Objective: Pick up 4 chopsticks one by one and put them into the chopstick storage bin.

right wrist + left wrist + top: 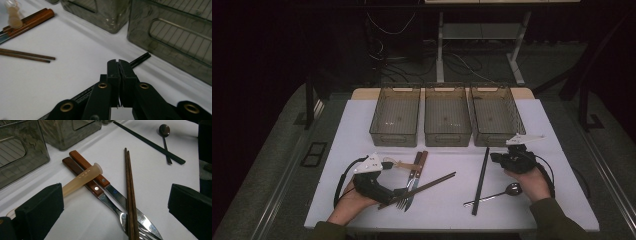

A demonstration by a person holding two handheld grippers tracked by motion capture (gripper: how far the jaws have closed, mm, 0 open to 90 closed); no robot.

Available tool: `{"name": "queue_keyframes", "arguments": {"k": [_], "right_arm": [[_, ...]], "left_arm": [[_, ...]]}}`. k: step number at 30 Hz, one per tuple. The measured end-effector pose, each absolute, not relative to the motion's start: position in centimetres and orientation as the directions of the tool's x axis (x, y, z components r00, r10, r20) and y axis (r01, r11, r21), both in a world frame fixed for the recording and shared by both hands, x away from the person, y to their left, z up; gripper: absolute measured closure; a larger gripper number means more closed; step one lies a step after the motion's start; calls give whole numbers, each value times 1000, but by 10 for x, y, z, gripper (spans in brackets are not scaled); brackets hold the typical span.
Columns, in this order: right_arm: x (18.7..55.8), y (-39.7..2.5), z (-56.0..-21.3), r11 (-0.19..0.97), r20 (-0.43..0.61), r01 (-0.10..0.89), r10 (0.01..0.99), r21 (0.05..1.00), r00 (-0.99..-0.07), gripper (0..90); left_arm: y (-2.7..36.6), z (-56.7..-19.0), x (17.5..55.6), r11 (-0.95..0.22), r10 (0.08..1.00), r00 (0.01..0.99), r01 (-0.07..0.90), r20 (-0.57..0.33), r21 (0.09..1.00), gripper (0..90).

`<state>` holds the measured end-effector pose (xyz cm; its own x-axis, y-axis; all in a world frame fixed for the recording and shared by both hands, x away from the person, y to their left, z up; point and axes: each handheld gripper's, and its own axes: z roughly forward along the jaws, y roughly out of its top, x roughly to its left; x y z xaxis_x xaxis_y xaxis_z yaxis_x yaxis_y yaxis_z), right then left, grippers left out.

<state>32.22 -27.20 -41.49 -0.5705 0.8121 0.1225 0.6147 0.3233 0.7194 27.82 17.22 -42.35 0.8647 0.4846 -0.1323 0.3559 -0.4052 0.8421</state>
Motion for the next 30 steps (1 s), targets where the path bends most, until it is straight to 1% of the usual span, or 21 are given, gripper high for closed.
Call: {"name": "queue_keyframes", "arguments": {"k": [9, 14, 22, 30], "right_arm": [[346, -273, -419, 320, 114, 632, 828, 706, -548, 898], [359, -272, -425, 347, 87, 645, 836, 681, -542, 898], [369, -274, -436, 366, 80, 673, 842, 642, -533, 898], [377, -271, -442, 373, 75, 687, 846, 623, -527, 898]], "left_arm": [[172, -424, 278, -411, 480, 868, 355, -132, 839, 0], [173, -424, 278, -411, 479, 868, 356, -133, 839, 0], [172, -425, 278, -414, 477, 869, 357, -135, 837, 0], [171, -426, 279, -413, 478, 867, 362, -139, 836, 0]]}}
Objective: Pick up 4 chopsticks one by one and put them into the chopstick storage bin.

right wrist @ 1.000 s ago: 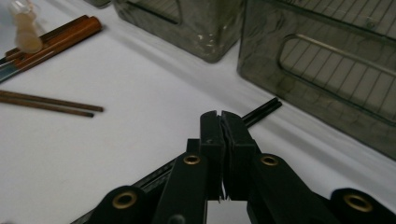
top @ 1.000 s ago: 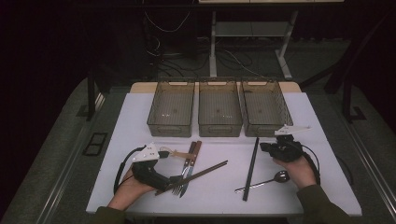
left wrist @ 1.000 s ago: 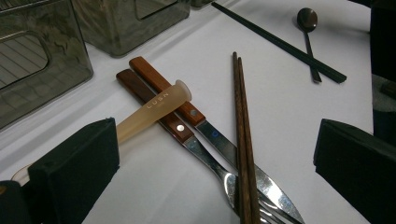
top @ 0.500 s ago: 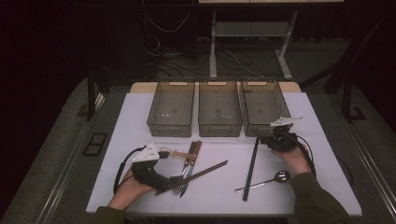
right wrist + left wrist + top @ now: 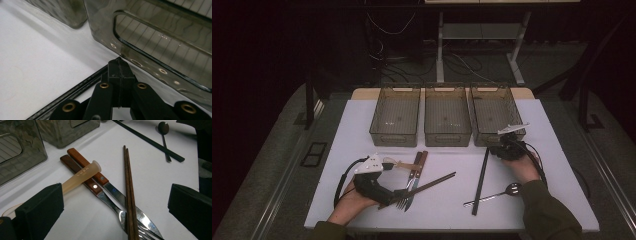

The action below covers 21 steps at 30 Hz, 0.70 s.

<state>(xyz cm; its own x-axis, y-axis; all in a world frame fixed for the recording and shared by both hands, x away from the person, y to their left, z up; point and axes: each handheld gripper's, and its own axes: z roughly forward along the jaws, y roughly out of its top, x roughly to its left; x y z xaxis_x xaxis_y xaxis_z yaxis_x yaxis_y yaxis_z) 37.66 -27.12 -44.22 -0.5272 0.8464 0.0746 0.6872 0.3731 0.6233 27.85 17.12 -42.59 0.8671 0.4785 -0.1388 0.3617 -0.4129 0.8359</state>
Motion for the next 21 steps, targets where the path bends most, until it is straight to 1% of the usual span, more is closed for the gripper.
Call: {"name": "queue_keyframes", "arguments": {"k": [21], "right_arm": [[380, -268, -444, 384, 71, 682, 840, 623, -538, 898]], "left_arm": [[171, -427, 279, -419, 472, 870, 363, -142, 832, 0]]}}
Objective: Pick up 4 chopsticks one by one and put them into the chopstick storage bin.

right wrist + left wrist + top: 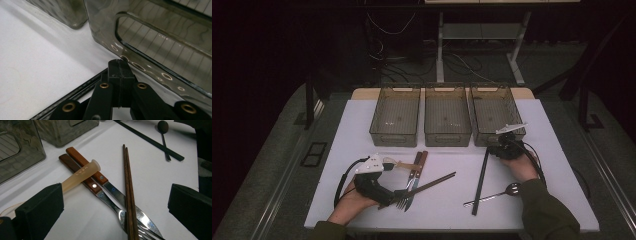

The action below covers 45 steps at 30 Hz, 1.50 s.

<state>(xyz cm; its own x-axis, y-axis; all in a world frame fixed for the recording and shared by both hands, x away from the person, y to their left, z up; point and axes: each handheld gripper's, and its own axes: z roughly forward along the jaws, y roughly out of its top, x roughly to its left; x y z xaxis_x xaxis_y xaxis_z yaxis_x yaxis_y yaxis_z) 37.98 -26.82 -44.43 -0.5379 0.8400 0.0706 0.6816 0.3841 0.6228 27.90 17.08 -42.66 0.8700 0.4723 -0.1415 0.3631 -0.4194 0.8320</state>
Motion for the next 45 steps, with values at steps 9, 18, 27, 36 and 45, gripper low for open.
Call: {"name": "queue_keyframes", "arguments": {"k": [9, 18, 27, 36, 45], "right_arm": [[381, -264, -445, 395, 69, 670, 830, 629, -554, 898], [381, -262, -445, 404, 67, 660, 822, 633, -566, 898], [380, -258, -445, 420, 63, 650, 809, 633, -584, 899], [379, -253, -446, 434, 64, 638, 794, 635, -604, 899], [378, -250, -446, 446, 65, 627, 780, 639, -622, 899]], "left_arm": [[170, -427, 279, -422, 472, 870, 366, -143, 830, 0], [169, -427, 279, -425, 469, 872, 365, -144, 828, 0], [169, -428, 279, -428, 467, 873, 365, -143, 827, 0], [169, -428, 279, -429, 466, 873, 363, -142, 827, 0], [169, -428, 279, -430, 465, 874, 363, -142, 827, 0]]}}
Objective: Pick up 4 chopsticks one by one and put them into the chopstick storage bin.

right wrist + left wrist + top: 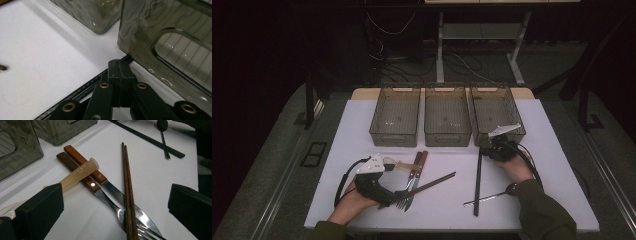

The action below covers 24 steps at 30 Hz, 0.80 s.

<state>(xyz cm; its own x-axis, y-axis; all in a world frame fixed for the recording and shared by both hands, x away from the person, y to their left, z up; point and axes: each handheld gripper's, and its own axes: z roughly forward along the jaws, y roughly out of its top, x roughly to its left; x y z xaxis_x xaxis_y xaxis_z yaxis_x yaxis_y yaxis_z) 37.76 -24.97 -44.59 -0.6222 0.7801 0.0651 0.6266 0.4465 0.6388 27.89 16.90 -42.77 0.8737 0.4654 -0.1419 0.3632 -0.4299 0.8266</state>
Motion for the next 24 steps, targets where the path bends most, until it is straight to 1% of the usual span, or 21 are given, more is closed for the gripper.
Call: {"name": "queue_keyframes", "arguments": {"k": [8, 13, 16, 20, 22, 24], "right_arm": [[376, -248, -446, 451, 58, 619, 777, 643, -627, 899], [366, -247, -435, 449, 74, 603, 760, 660, -646, 899], [355, -241, -430, 473, 77, 587, 733, 657, -676, 898], [335, -233, -425, 489, 113, 573, 688, 658, -717, 899], [320, -228, -425, 516, 125, 561, 655, 647, -746, 899], [315, -227, -425, 522, 128, 555, 644, 647, -754, 899]], "left_arm": [[169, -428, 279, -429, 469, 871, 370, -147, 824, 0], [170, -428, 279, -428, 470, 870, 369, -146, 825, 0], [170, -427, 279, -432, 467, 874, 361, -138, 826, 0], [170, -428, 278, -430, 472, 870, 368, -143, 824, 0], [170, -428, 278, -429, 472, 870, 369, -143, 825, 0], [171, -428, 278, -438, 470, 872, 367, -139, 821, 0]]}}
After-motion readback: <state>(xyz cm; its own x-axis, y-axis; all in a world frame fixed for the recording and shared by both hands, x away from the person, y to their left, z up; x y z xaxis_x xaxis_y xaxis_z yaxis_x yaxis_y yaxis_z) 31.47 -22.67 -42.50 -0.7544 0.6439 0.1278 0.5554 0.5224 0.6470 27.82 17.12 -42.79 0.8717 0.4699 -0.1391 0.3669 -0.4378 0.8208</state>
